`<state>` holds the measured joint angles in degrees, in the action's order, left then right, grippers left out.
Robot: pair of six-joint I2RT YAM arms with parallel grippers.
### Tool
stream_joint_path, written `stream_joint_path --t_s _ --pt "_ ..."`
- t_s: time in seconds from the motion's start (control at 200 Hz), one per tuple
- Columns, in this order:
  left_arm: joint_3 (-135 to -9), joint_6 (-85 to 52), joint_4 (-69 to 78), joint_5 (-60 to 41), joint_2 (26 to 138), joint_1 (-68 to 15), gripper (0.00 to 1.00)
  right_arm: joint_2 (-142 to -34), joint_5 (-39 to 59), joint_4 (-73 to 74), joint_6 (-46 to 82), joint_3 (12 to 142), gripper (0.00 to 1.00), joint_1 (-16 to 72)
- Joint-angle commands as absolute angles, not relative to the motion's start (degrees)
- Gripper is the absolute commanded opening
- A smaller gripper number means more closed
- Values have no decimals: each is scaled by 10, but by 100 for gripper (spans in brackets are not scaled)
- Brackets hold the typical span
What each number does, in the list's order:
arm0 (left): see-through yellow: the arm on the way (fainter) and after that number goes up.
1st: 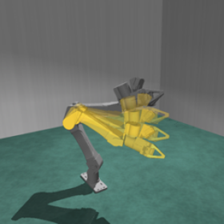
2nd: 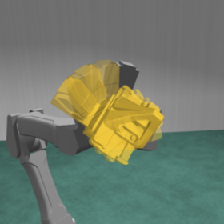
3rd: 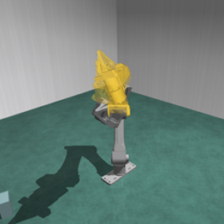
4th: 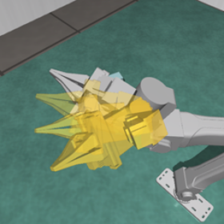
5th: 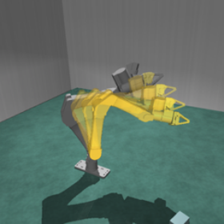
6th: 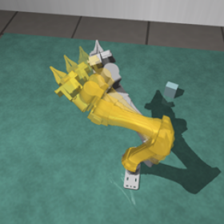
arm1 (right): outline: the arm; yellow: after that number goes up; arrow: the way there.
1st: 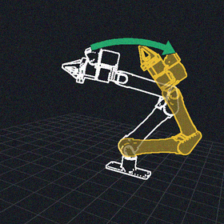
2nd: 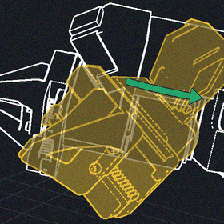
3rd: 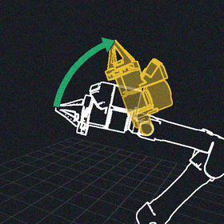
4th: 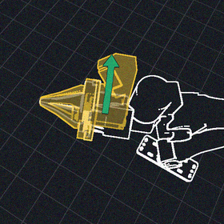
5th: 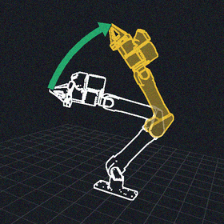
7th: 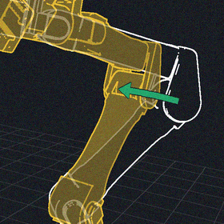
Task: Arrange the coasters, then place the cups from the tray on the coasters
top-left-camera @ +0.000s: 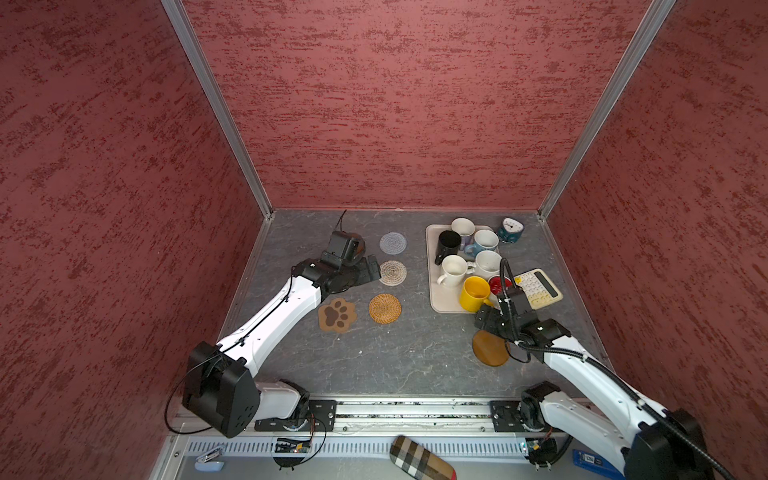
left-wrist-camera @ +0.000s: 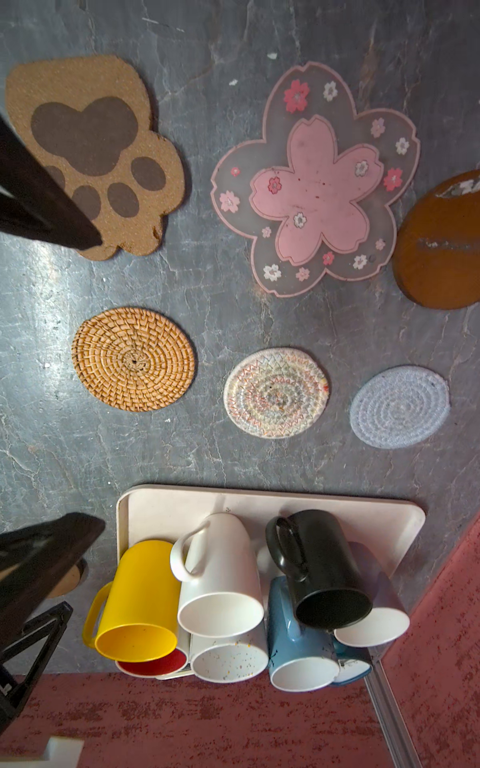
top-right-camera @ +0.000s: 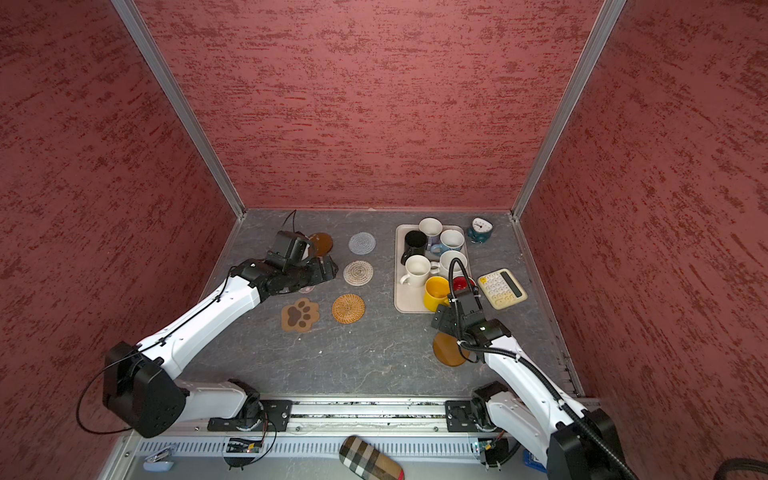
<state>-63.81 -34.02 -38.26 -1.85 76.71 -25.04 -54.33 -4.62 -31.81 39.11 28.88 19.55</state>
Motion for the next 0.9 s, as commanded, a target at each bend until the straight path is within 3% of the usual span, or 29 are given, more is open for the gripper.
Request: stream_joint_path --t_s 0.0,0.296,0.531,0.892 --pt "-632 -333 -362 -37 755 -241 100 -540 -20 -303 419 277 94 176" --pt "-616 -330 -353 -48 749 -224 100 -538 -31 -295 433 249 93 157" --pt "-603 -330 -343 -58 749 -214 100 -552 -55 -286 457 228 97 150" --pt "-597 -332 -341 -62 742 -210 100 -558 -26 -258 454 206 98 148"
